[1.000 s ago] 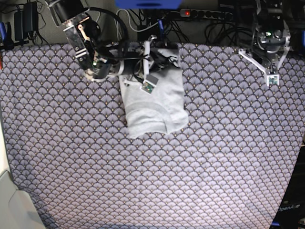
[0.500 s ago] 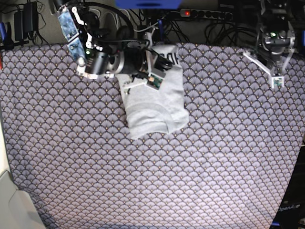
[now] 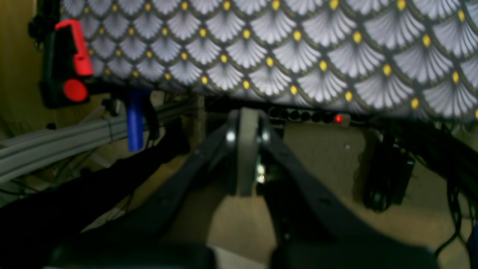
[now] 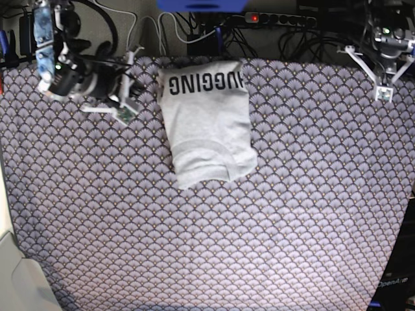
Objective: Fold the T-shirt properly
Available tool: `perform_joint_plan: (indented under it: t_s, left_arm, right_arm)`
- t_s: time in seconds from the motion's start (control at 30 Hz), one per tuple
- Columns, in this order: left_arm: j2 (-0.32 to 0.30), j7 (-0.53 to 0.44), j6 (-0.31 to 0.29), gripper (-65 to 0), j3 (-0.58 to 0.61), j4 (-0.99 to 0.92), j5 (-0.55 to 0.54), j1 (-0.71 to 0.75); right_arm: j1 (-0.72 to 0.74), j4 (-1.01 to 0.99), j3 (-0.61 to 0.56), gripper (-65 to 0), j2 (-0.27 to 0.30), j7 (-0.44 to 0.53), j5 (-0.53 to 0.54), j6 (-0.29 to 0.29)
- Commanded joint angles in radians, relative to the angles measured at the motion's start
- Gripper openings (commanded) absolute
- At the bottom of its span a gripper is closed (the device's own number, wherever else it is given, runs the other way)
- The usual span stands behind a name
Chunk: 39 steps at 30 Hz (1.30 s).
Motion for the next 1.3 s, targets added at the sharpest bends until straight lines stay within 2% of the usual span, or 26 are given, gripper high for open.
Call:
perform_joint_plan:
  t_s: [0.0, 0.2, 0.37, 0.43, 0.53, 0.63, 0.77, 0.87, 1.03, 1.13, 1.27]
  left_arm:
    - [-0.01, -0.008, 0.006, -64.5, -0.001, 0.017, 0.009, 0.016]
    - [-0.01, -0.012, 0.015, -64.5, 0.131, 0.012, 0.016, 0.08]
    - [0.01, -0.107, 0.017, -64.5, 0.239, -0.031, 0.024, 0.134]
    - [0.019, -0.15, 0.017, -64.5, 0.273, -0.08, 0.068, 0.149]
    - [0.04, -0.224, 0.017, -64.5, 0.325, -0.202, 0.133, 0.143]
    - [0.059, -0.301, 0.017, -64.5, 0.341, -0.342, 0.157, 0.122]
    - [0.06, -0.376, 0.017, -64.5, 0.371, -0.506, 0.162, 0.063]
    - [0.059, -0.434, 0.017, -64.5, 0.378, -0.649, 0.162, 0.014]
    - [0.059, -0.611, 0.017, -64.5, 0.399, -0.89, 0.162, -0.067]
    - [0.062, -0.686, 0.017, -64.5, 0.417, -1.057, 0.162, -0.133]
    - [0.073, -0.76, 0.017, -64.5, 0.444, -1.31, 0.159, -0.25]
  right_arm:
    - [-0.024, 0.03, 0.027, -64.8, 0.014, 0.03, 0.024, 0.004]
    - [-0.205, 0.03, 0.142, -64.8, 0.028, 0.11, 0.024, 0.004]
    - [-0.348, 0.028, 0.202, -64.8, 0.051, 0.18, 0.007, 0.004]
    - [-0.397, 0.01, 0.222, -64.8, 0.048, 0.2, -0.05, 0.004]
    - [-0.417, -0.079, 0.225, -64.8, 0.008, 0.251, -0.191, 0.004]
    - [-0.409, -0.24, 0.228, -64.9, -0.033, 0.332, -0.343, 0.004]
    - [-0.359, -0.477, 0.229, -64.9, -0.058, 0.463, -0.441, 0.004]
    - [-0.279, -0.733, 0.266, -64.9, -0.062, 0.55, -0.45, 0.004]
    - [-0.133, -1.124, 0.282, -64.8, -0.036, 0.727, -0.453, 0.004]
    - [-0.095, -1.228, 0.275, -64.8, -0.035, 0.823, -0.458, 0.004]
    - [-0.067, -1.302, 0.203, -64.9, -0.044, 0.958, -0.539, 0.004]
